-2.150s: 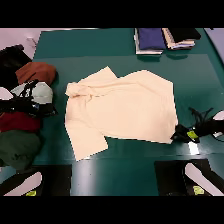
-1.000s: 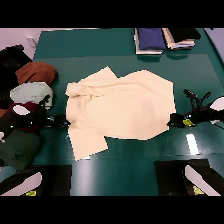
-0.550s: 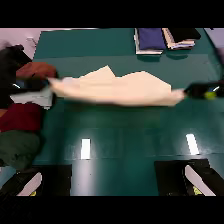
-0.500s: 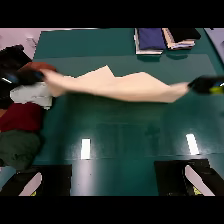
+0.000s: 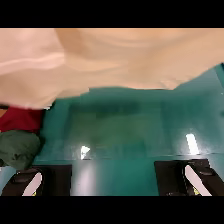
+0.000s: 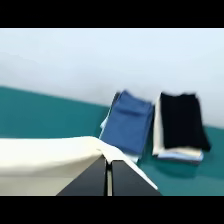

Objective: Fold the shirts.

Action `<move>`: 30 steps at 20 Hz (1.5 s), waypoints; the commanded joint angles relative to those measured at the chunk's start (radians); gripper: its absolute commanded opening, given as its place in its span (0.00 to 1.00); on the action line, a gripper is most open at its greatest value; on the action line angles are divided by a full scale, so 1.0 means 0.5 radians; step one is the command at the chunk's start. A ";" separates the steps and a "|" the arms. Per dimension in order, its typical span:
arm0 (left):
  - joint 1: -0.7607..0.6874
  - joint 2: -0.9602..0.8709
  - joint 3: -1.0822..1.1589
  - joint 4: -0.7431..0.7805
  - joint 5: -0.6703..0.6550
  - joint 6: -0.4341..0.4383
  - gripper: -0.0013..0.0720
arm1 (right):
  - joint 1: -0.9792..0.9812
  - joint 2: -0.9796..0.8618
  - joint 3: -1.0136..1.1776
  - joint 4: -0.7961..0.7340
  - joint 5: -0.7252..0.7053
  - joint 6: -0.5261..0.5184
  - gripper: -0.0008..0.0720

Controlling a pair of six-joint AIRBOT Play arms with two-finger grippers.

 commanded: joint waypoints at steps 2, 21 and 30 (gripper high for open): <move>0.000 -0.056 0.117 0.171 -0.129 -0.181 0.05 | -0.002 -0.120 0.249 -0.060 0.236 0.032 0.03; -0.007 -1.884 -0.737 0.132 -0.148 -0.004 0.05 | 0.163 -1.779 -0.500 -0.146 -0.039 -0.014 0.03; -0.007 -1.899 -0.875 0.362 -0.538 -0.002 0.05 | 0.147 -1.765 -0.575 -0.168 0.043 -0.024 0.03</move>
